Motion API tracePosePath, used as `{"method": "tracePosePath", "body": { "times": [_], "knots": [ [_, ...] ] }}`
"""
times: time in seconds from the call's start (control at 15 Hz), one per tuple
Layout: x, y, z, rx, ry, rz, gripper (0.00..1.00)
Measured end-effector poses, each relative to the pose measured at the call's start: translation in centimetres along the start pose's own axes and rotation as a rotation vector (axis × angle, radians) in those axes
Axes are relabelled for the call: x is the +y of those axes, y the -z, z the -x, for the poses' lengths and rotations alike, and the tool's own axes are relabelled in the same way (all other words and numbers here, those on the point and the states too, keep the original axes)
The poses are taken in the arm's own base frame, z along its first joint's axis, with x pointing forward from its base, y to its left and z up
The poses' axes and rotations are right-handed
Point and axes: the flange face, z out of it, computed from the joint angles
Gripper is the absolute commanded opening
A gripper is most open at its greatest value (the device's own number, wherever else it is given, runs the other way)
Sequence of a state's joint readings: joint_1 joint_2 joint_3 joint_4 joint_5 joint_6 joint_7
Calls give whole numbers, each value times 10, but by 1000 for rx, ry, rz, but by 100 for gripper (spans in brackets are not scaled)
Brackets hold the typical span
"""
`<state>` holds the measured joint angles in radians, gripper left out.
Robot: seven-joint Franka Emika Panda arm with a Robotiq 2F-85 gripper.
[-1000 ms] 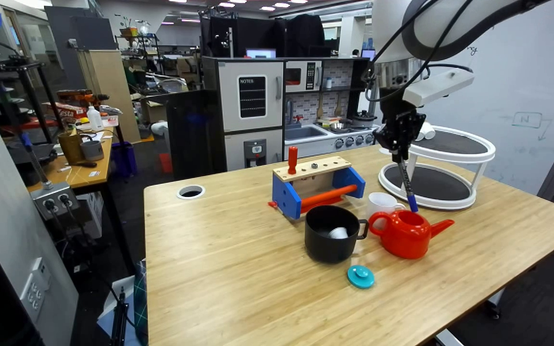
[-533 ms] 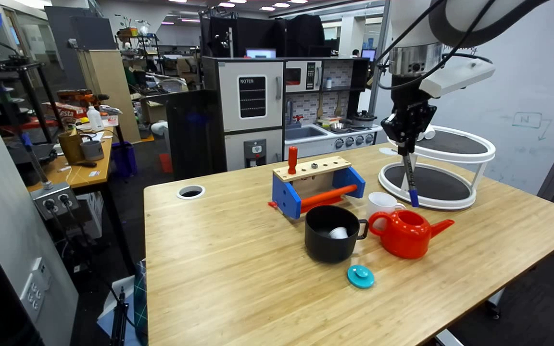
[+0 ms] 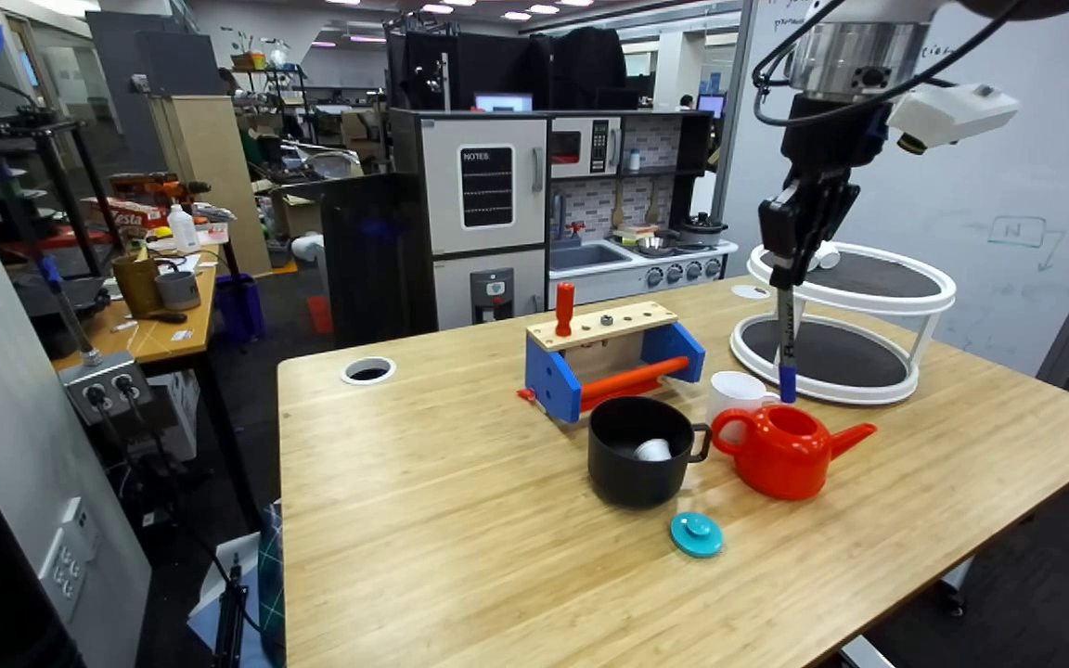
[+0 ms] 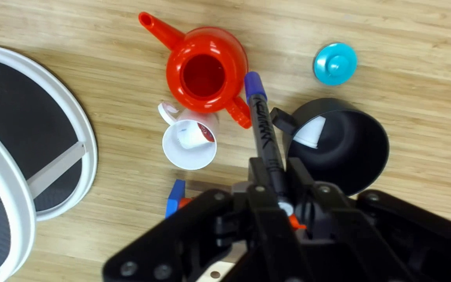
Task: Put the marker in the kettle on the table
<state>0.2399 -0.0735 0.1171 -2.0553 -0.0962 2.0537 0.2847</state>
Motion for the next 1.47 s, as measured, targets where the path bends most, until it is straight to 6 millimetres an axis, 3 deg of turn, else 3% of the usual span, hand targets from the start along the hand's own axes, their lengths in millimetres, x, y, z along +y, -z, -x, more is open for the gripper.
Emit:
{"method": "tracePosePath", "body": {
  "times": [0.4,0.87,1.13,1.47],
  "knots": [
    [-27,0,26,2,113,20,4],
    [-56,-15,42,33,254,202,4],
    [-64,-25,46,28,298,241,4],
    [-93,-37,58,10,364,242,4]
  ]
}}
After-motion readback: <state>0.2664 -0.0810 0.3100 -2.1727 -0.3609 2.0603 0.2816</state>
